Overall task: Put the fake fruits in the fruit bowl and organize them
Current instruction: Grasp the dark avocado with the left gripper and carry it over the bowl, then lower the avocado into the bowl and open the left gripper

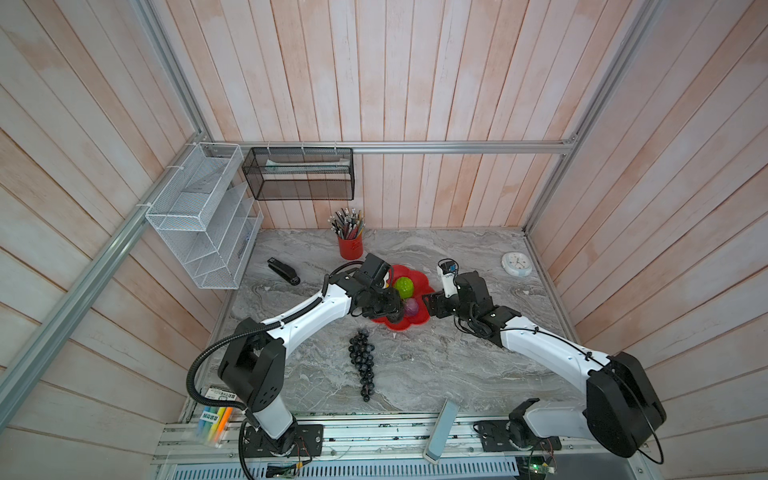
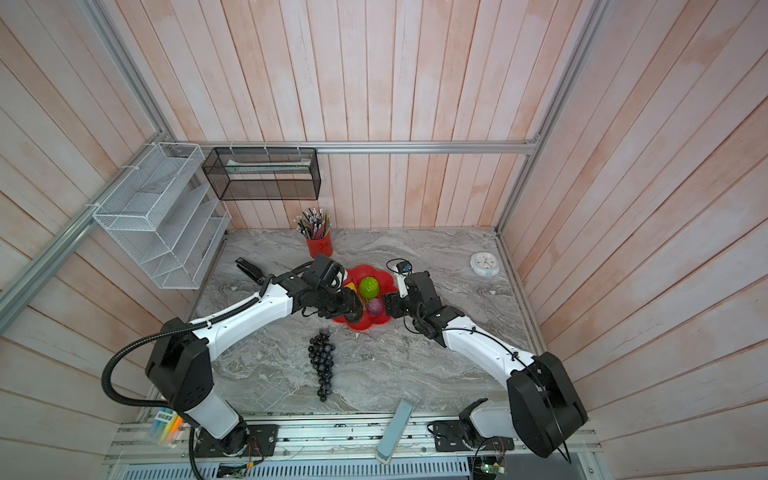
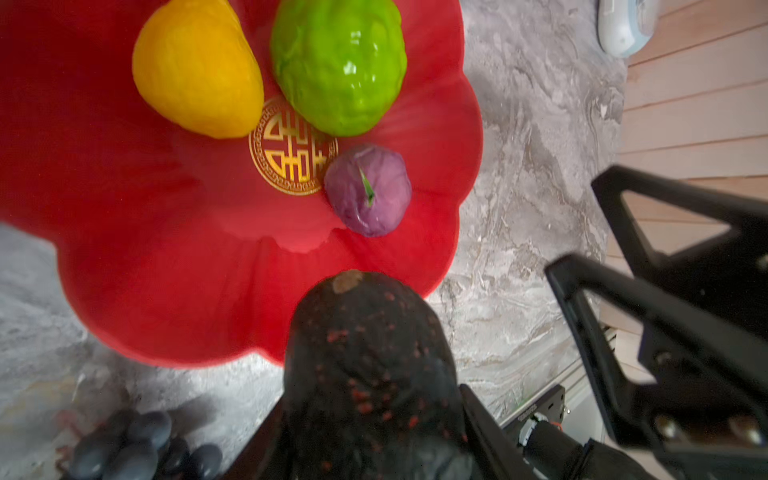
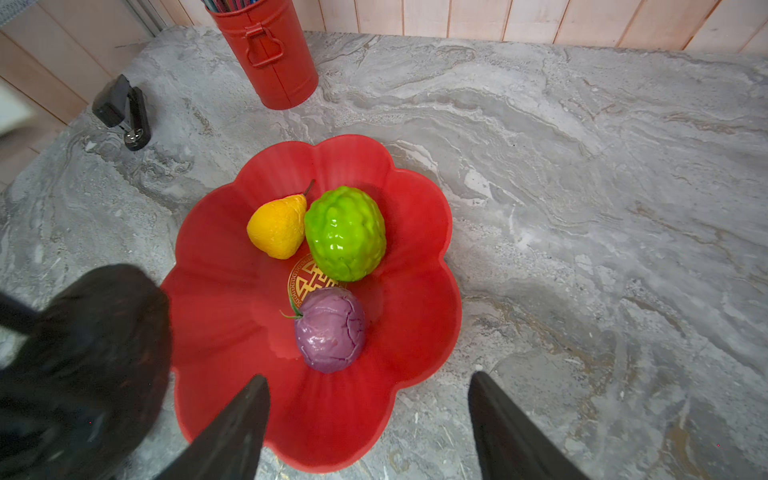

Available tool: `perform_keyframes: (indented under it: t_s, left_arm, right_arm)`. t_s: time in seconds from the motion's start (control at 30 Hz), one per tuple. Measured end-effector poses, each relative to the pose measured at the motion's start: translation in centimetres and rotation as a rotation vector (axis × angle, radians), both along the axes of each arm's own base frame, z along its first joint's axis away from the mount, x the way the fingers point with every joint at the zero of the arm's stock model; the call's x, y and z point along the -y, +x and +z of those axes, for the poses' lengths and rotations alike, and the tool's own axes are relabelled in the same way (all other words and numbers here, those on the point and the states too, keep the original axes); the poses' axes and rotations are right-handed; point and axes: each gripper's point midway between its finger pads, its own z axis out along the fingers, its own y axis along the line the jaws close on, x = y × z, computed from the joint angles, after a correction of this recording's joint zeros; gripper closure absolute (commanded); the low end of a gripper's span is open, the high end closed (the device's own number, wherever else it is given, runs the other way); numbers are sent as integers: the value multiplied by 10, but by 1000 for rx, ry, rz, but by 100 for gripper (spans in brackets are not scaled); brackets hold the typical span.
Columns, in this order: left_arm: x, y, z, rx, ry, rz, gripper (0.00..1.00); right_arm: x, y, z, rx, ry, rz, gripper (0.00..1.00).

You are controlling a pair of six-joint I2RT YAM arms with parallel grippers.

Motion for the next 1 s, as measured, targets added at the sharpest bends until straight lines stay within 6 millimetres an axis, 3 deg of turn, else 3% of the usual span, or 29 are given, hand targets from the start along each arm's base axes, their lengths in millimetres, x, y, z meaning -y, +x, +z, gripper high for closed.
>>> perform_keyframes:
  t_s: [0.23,0.5,0.73,1.0]
  left_arm:
    - [2,25,-35,-29,15,56,58]
    - [1,37,-76,-59,62,82,57]
    - [2,48,-87,-57,51,108,54]
    - [5,56,-86,-42,26,125,36]
  right_arm:
    - [1,-7,6,6,24,13,24]
    - [3,-14,3,-7,25,22,24]
    - [4,-17,-2,-17,20,23,24]
    - [3,-17,-2,-18,22,26,24]
